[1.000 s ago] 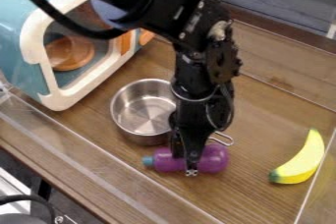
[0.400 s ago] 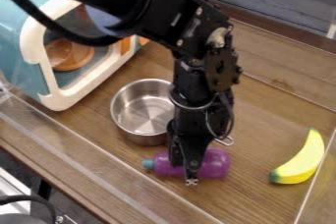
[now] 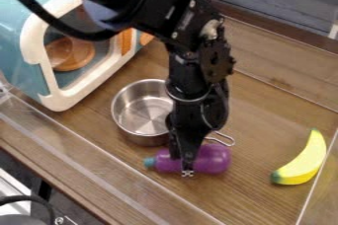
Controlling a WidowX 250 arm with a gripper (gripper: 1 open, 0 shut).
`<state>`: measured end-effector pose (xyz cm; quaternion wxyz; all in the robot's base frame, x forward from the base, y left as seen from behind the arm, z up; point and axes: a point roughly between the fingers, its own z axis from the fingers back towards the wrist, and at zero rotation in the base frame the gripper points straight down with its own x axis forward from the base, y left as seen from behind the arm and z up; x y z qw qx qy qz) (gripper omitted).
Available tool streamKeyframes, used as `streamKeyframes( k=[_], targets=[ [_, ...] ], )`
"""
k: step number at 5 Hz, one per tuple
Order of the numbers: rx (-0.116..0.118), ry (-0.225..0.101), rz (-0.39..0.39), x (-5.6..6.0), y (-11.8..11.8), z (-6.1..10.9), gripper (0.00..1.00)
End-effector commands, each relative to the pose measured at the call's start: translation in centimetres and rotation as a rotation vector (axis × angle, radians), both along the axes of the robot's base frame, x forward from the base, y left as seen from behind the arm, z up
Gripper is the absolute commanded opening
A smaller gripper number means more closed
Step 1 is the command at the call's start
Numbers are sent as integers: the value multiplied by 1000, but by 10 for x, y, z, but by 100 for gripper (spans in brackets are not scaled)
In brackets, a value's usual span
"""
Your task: Put the eggplant in the silver pot
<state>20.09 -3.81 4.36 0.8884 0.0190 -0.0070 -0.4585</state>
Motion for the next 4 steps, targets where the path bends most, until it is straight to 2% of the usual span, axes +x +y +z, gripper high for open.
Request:
streamKeyframes(
  k=[1, 3, 4],
  targets=[
    [-2, 3, -68, 4, 3, -2, 0],
    [-8, 5, -20, 1, 2, 7, 0],
    [-11, 6, 17, -5, 2, 8, 0]
  ],
)
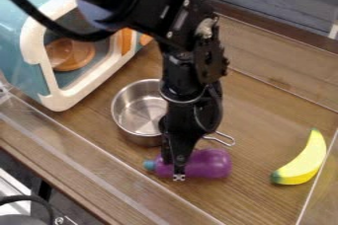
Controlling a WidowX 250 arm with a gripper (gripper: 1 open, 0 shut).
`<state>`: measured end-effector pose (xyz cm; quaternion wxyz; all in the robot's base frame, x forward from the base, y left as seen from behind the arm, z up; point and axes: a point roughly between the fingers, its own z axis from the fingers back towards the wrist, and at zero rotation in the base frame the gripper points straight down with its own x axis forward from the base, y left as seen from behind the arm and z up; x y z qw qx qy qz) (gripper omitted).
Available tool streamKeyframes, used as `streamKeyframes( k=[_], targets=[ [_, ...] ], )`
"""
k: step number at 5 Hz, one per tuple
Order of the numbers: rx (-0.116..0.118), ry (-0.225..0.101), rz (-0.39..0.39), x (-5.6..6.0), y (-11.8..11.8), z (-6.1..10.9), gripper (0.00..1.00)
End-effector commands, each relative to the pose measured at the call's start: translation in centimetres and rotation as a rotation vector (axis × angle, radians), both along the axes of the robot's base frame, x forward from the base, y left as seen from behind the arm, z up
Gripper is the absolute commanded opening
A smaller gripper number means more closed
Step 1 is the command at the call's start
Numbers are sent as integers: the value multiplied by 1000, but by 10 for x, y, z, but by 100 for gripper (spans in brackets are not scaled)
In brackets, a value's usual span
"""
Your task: Put the eggplant in the silver pot
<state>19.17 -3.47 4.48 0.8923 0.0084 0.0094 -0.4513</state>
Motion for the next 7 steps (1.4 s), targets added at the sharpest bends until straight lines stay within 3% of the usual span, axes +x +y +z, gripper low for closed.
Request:
streamKeyframes(
  k=[1, 3, 5, 7],
  targets=[
    [-6, -32, 50, -2, 1, 12, 0],
    [-9, -32, 41, -9, 7, 26, 0],
    [-15, -35, 15, -1, -22, 13, 0],
    [5, -48, 112, 9, -16, 48, 0]
  ],
)
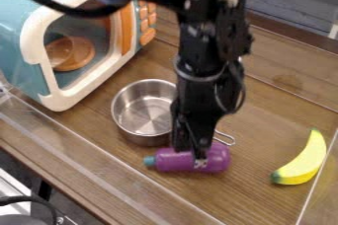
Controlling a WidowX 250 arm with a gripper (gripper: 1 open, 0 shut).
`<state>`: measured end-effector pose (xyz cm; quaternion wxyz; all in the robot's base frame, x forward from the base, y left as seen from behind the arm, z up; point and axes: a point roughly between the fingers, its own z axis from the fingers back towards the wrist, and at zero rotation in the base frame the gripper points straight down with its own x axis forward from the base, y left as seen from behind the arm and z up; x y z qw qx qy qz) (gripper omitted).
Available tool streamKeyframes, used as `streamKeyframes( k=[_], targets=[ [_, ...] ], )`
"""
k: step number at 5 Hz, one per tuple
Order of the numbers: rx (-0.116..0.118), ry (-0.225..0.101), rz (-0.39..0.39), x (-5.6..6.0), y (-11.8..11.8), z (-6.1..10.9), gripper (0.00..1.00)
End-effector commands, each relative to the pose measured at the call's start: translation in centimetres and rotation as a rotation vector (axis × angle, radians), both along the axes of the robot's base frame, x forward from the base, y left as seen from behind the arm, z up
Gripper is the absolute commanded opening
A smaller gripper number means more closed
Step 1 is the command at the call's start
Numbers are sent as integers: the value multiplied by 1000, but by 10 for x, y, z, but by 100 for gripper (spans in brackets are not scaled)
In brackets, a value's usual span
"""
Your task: Put the eggplant in the silver pot
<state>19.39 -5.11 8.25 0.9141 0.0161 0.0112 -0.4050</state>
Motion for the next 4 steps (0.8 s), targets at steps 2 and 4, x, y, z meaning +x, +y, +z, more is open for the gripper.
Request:
streamKeyframes(
  k=[2, 4],
  targets=[
    [-12, -47, -92, 8, -7, 18, 100],
    [-20, -45, -42, 14, -5, -13, 100]
  ],
)
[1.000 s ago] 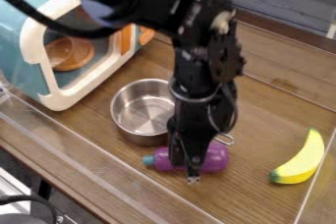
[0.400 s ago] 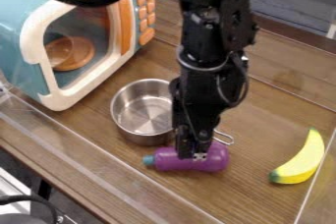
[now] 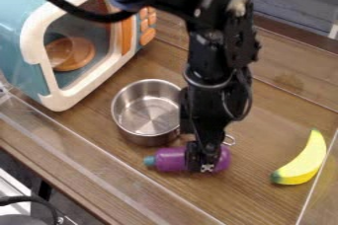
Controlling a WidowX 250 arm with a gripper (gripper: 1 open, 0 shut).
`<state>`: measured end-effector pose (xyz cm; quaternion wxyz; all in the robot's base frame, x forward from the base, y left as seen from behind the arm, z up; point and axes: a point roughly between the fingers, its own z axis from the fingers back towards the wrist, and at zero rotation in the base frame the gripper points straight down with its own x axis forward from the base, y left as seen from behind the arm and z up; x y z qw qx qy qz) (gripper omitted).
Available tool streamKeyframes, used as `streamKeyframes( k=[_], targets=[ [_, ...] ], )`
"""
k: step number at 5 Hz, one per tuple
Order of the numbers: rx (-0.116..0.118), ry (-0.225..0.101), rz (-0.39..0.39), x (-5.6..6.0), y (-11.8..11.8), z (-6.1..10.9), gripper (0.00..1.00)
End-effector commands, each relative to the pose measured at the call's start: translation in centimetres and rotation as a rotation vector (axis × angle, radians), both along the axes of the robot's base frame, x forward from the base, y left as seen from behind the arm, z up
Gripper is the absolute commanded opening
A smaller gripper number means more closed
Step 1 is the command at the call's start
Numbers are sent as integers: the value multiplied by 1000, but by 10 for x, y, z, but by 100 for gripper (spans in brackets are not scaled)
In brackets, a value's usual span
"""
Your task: Put the eggplant in the silver pot
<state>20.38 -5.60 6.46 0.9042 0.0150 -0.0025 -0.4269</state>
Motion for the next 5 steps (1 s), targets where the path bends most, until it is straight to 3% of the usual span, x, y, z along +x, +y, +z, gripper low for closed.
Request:
streamKeyframes(
  k=[1, 2, 4, 5],
  targets=[
    [-11, -22, 34, 11, 7, -2, 100],
    [-14, -21, 59, 17, 14, -7, 100],
    [-20, -21, 102, 6, 20, 0, 100],
    [-23, -21, 98, 6, 20, -3, 100]
  ],
)
